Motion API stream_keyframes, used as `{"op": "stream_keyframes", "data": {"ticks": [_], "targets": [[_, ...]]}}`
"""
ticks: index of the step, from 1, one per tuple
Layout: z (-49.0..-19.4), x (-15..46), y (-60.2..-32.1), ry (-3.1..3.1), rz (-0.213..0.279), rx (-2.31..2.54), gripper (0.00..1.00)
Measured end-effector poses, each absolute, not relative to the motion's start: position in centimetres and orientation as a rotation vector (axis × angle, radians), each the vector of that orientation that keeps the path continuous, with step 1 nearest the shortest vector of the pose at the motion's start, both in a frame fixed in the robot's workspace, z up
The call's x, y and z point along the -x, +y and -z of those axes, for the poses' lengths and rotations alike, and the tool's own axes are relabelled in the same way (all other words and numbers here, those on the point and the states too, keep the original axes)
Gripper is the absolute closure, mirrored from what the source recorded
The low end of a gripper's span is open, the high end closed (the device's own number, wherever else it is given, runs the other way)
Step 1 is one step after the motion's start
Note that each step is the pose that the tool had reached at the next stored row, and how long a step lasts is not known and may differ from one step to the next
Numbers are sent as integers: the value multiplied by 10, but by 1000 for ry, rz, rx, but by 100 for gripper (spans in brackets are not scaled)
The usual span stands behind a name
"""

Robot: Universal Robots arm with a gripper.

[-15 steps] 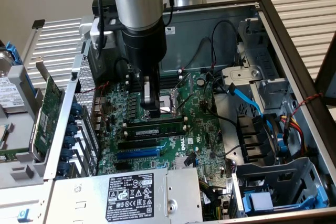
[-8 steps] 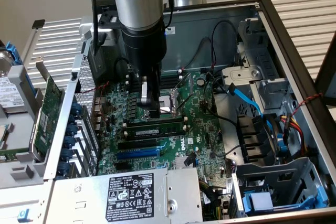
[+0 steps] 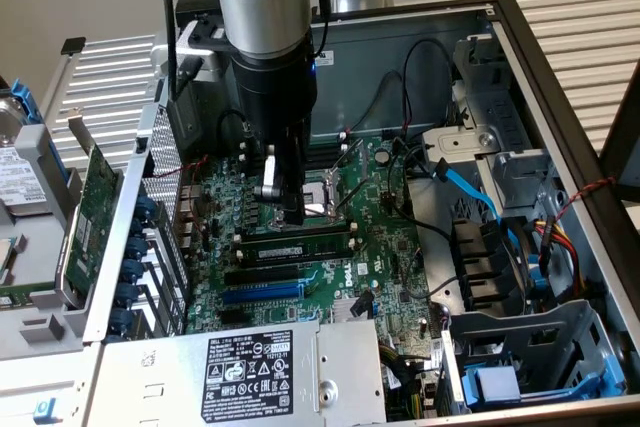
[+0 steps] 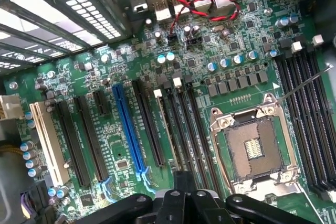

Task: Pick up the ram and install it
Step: 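Press down the ram until it locks into place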

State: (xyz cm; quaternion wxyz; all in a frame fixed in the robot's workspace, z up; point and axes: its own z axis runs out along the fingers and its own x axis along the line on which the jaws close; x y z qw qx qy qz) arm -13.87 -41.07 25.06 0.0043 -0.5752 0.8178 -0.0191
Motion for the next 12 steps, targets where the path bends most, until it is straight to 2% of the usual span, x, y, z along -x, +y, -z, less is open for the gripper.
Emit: {"op": "stream_keyframes", "data": {"ticks": [12], "targets": [[-250,139,-411,2700,48,1585,90]]}}
